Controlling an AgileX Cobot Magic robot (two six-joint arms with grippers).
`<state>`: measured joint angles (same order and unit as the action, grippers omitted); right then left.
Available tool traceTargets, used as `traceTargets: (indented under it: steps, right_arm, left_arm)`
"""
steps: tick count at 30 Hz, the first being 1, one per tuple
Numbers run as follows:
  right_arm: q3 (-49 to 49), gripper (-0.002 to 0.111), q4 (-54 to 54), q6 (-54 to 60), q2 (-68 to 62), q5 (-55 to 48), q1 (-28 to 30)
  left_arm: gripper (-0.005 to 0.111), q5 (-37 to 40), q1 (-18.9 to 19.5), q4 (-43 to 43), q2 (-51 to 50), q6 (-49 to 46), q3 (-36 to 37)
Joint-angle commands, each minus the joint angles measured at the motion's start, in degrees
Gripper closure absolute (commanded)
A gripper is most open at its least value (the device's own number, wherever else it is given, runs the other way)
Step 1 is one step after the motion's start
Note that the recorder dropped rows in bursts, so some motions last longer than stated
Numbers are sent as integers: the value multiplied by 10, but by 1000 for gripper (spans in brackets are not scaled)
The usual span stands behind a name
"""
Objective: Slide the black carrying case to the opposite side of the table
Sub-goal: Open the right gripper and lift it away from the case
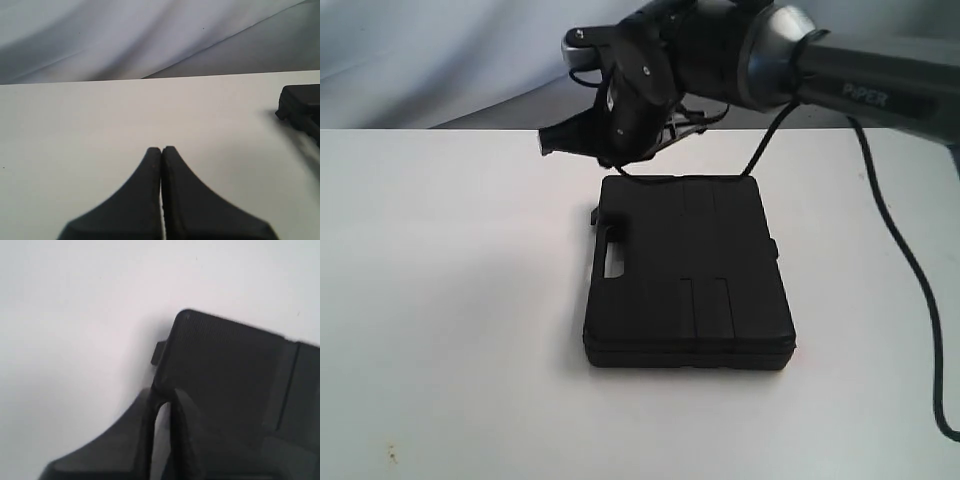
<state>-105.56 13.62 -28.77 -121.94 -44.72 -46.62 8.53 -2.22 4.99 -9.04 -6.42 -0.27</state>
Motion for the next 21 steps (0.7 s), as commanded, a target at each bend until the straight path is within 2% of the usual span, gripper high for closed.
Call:
traceTargets:
  steps: [1, 7, 12, 15, 21]
  right_arm:
    - [-2, 108, 29, 130, 34, 5, -3]
    - [1, 108, 6, 267, 75, 32, -3]
    - [49, 108, -8, 291, 141, 115, -3]
    - [124, 108, -8, 299, 225, 174, -3]
    - [359, 108, 5, 302, 416, 323, 2]
  left_arm:
    - [107, -8, 1, 0, 4, 2, 3]
    - [107, -8, 1, 0, 4, 2, 3]
    - [107, -8, 1, 0, 4, 2, 3]
    - [107, -8, 1, 0, 4, 2, 3]
    - [107, -8, 1, 0, 4, 2, 3]
